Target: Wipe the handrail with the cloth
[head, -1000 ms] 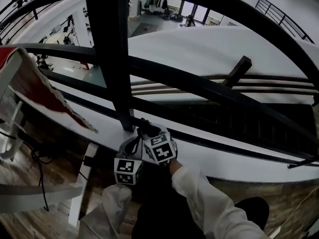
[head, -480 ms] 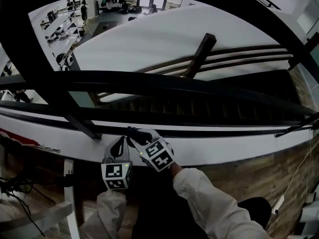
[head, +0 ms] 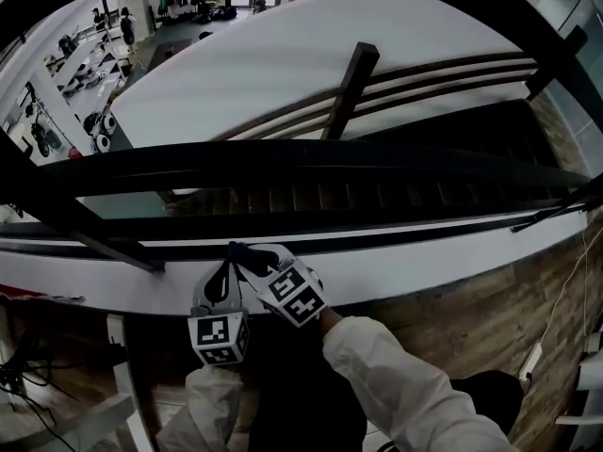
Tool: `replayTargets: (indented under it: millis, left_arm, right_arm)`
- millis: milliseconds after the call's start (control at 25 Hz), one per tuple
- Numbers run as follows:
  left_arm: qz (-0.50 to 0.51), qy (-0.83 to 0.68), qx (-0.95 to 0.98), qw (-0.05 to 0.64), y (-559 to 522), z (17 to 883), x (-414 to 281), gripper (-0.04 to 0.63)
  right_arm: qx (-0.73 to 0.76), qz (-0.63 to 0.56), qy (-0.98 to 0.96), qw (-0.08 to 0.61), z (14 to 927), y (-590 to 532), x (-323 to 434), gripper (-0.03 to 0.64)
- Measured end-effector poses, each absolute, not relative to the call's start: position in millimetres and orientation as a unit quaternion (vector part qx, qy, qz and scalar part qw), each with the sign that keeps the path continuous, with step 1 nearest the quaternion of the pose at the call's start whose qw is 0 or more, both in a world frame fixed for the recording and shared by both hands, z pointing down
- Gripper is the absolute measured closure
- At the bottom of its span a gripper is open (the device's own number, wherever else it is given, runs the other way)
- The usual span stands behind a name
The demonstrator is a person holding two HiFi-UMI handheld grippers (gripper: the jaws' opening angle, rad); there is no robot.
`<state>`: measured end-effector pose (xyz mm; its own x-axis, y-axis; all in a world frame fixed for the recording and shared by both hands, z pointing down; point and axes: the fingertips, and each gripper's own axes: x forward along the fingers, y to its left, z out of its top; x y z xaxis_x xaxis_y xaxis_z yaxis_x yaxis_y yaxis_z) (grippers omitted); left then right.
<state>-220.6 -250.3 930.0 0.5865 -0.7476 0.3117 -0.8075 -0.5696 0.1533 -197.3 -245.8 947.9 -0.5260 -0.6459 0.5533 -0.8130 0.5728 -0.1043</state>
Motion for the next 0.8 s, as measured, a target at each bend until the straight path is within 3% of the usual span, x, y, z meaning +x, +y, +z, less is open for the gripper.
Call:
replayTargets:
  millis: [800]
  left_arm:
    - [0.14, -0.449, 0.871, 0.144, -239, 925, -190, 0.598]
  right_arm:
    - [0.458, 0.203, -0.845, 0.186, 950, -238, -155, 0.514]
